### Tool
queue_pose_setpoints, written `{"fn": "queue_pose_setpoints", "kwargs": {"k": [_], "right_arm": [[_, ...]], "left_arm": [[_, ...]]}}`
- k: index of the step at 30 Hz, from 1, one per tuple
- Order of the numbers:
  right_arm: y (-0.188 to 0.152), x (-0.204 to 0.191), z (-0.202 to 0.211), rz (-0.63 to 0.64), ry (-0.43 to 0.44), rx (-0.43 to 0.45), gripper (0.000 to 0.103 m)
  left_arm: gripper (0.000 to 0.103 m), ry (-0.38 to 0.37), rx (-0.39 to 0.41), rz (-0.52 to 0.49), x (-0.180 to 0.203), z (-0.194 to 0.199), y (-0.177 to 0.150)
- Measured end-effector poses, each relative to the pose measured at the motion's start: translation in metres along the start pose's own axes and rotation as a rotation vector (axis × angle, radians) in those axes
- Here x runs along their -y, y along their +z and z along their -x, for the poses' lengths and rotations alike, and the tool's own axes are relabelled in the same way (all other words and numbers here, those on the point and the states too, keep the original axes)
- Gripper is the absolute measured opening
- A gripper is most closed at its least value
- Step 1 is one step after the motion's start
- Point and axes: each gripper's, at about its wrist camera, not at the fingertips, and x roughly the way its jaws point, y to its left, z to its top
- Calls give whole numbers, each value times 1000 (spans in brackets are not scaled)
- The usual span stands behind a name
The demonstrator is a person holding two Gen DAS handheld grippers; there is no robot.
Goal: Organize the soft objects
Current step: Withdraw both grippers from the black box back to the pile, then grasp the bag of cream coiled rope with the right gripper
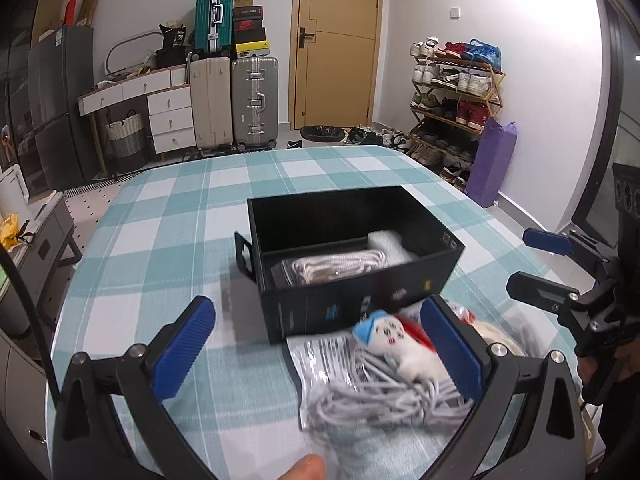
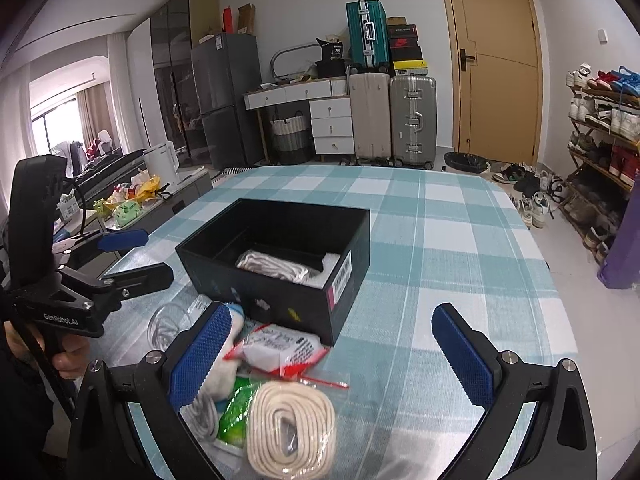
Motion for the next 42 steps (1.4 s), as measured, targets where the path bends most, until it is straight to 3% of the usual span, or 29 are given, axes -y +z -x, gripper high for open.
{"fn": "queue_pose_setpoints", "kwargs": {"k": [16,24,32,42], "right_arm": [[-35,-1,12,-23,-15,-46,102],[-43,3,4,-41,-10,-86,102],[-48,1,-2,-32,3,-112,102],[-55,2,-16,-41,6,-164,102]], "left_arm": [[103,-42,-24,-54,21,11,-31],[103,-34,-43,-83,25,6,-41],[103,-87,-61,-93,26,1,-50],[103,-94,-115,-83,25,-7,-53]]}}
